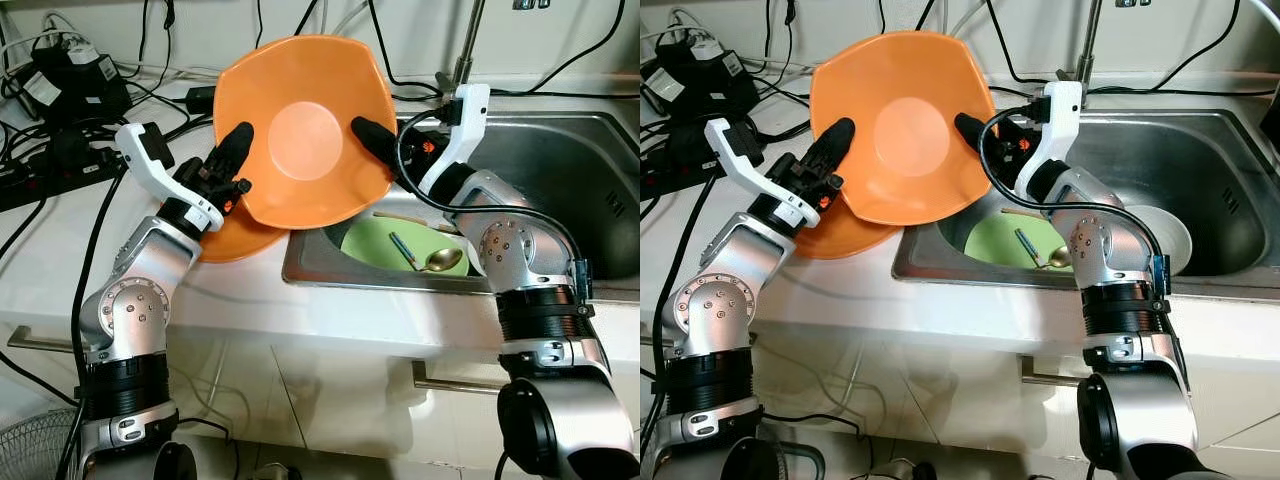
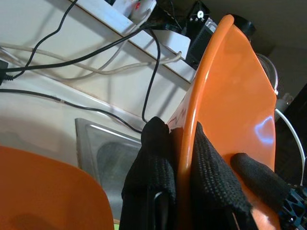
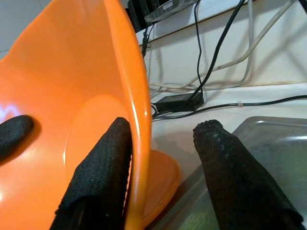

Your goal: Kitchen organization

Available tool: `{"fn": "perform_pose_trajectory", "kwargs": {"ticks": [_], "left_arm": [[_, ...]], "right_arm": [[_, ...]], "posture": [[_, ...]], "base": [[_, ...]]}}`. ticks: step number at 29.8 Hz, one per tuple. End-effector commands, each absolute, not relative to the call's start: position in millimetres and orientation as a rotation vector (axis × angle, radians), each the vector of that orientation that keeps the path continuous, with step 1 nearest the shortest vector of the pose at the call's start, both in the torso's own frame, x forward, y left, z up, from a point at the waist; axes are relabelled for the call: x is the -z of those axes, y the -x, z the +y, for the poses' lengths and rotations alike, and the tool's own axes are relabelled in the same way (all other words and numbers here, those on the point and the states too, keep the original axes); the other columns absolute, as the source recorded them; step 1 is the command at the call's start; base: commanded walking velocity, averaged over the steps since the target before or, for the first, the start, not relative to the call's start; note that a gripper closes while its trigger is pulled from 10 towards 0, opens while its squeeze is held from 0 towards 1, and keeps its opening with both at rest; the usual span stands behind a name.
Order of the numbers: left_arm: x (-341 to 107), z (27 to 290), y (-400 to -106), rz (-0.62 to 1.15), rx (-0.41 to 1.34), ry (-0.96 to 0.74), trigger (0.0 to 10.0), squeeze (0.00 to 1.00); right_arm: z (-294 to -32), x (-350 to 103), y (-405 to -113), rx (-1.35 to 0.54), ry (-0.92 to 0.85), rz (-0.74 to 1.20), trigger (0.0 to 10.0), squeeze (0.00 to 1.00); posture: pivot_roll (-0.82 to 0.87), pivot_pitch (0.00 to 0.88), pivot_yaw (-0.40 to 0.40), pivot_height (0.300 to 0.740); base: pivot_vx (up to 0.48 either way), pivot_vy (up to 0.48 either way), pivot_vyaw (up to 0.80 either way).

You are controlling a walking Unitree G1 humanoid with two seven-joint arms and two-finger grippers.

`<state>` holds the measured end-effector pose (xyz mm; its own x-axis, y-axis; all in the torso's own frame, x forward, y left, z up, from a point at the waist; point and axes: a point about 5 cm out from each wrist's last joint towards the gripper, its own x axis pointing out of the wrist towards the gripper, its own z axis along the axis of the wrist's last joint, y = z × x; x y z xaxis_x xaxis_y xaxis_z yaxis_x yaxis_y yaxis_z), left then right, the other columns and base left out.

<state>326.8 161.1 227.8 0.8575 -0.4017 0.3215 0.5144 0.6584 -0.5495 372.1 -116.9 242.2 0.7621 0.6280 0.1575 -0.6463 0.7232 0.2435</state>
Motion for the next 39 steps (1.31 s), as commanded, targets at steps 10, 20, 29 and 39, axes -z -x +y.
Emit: {"fn": "perform_pose_trajectory", "kwargs": {"ticks": [10, 20, 29, 39], "left_arm": [[-239, 147, -317, -0.212, 0.695, 0.578, 0.0, 0.00], [-233, 146, -319, -0.183, 0.690, 0.499, 3.5, 0.00], [-232, 145, -319, -0.178, 0.694, 0.498, 10.0, 1.00], [-235, 153, -325, -0.199, 0.621, 0.461, 10.0, 1.00]], "right_arm": [[-130, -225, -373, -0.683, -0.291, 0.087, 0.0, 0.00], [-129, -221, -370, -0.703, -0.310, 0.121, 0.0, 0.00], [-129, -219, -369, -0.694, -0.321, 0.134, 0.0, 0.00], [-132, -217, -373, -0.643, -0.335, 0.134, 0.0, 0.00]], "posture": [[-0.02, 0.041, 0.088, 0.740], [-0.03, 0.040, 0.091, 0.740], [-0.03, 0.042, 0.090, 0.740], [-0.03, 0.039, 0.089, 0.740]], "base": [[0.000, 0.000, 0.00], [0.000, 0.000, 0.00], [0.000, 0.000, 0.00], [0.000, 0.000, 0.00]]}}
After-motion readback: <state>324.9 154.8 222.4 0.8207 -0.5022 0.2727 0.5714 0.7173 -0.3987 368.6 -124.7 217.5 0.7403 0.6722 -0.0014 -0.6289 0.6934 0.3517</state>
